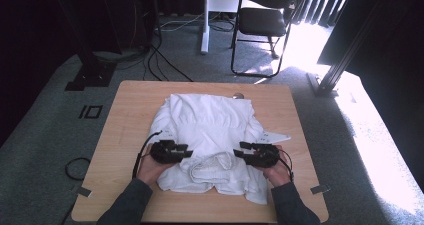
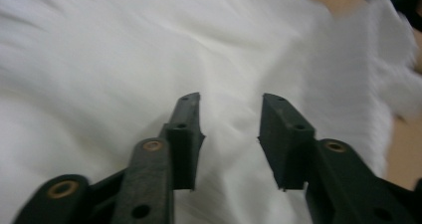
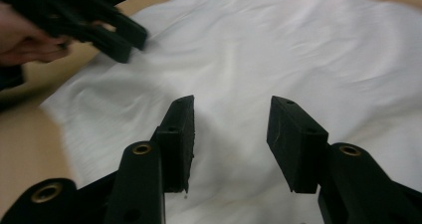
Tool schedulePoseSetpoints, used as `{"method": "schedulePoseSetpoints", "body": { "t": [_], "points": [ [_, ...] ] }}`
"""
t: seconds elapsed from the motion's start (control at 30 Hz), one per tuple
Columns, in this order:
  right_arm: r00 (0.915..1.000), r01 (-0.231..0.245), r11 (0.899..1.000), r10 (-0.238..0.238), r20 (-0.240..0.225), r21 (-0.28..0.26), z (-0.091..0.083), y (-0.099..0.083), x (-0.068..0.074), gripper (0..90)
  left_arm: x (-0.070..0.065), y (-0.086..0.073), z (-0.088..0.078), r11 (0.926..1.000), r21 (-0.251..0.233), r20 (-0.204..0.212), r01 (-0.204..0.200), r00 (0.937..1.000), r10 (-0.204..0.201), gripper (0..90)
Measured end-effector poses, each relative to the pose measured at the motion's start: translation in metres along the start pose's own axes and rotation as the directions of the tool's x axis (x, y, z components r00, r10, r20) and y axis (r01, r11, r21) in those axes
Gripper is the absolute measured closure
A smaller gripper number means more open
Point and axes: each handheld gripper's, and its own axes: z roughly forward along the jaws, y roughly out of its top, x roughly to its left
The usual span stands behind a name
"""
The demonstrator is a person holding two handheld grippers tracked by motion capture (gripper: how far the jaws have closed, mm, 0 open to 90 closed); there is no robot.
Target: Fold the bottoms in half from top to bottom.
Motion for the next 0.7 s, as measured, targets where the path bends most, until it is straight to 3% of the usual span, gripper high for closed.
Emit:
{"method": "schedulePoseSetpoints", "body": {
  "t": [0.07, 0.13, 0.2, 0.27, 0.33, 0.4, 0.43, 0.5, 0.57, 0.63, 0.7],
  "points": [
    [0.9987, -0.02, 1.0, 0.02, 0.048, 0.011, 0.01, 0.008, -0.007, 53.6, 0.007, 0.014, 0.003, 0.9998, -0.021, -0.048, 0.006, 0.9988, -0.007, 61.0],
    [0.9981, -0.027, 0.999, 0.025, 0.056, 0.036, 0.027, 0.014, -0.01, 51.8, 0.016, 0.027, 0.01, 0.9993, -0.035, -0.088, 0.013, 0.996, -0.016, 60.1],
    [0.9989, -0.047, 0.997, 0.047, 0.001, 0.055, 0.042, 0.015, -0.005, 51.3, 0.025, 0.036, 0.017, 0.9988, -0.034, -0.092, 0.035, 0.995, -0.038, 60.1],
    [0.9979, 0.0, 0.996, 0.006, -0.064, 0.087, 0.052, 0.009, 0.009, 51.6, 0.032, 0.041, 0.027, 0.9995, -0.002, -0.12, 0.032, 0.9922, -0.032, 60.1],
    [0.9954, 0.052, 0.982, -0.037, -0.089, 0.184, 0.063, -0.004, 0.022, 53.8, 0.038, 0.044, 0.034, 0.9996, 0.022, -0.163, 0.02, 0.9865, -0.016, 59.9],
    [0.9894, 0.111, 0.952, -0.079, -0.121, 0.284, 0.071, -0.014, 0.028, 52.9, 0.044, 0.044, 0.041, 0.9985, 0.048, -0.201, 0.025, 0.9796, -0.014, 59.2],
    [0.9876, 0.141, 0.951, -0.116, -0.106, 0.276, 0.07, -0.014, 0.028, 52.2, 0.048, 0.044, 0.044, 0.9981, 0.057, -0.223, 0.022, 0.9748, -0.008, 59.0],
    [0.9962, 0.083, 0.977, -0.076, -0.043, 0.196, 0.061, -0.003, 0.018, 52.3, 0.057, 0.043, 0.048, 0.9966, 0.073, -0.241, 0.039, 0.9704, -0.02, 59.0],
    [0.9961, 0.041, 0.995, -0.047, 0.074, 0.089, 0.053, 0.015, 0.002, 52.1, 0.066, 0.042, 0.053, 0.9955, 0.076, -0.271, 0.056, 0.9621, -0.034, 58.6],
    [0.9802, 0.005, 0.999, -0.012, 0.198, 0.034, 0.054, 0.032, -0.019, 52.5, 0.076, 0.038, 0.058, 0.9914, 0.09, -0.286, 0.095, 0.9559, -0.065, 59.2],
    [0.9625, -0.042, 0.999, 0.032, 0.269, 0.031, 0.064, 0.042, -0.042, 53.0, 0.083, 0.033, 0.063, 0.9873, 0.097, -0.285, 0.126, 0.9539, -0.094, 59.3]
  ]
}}
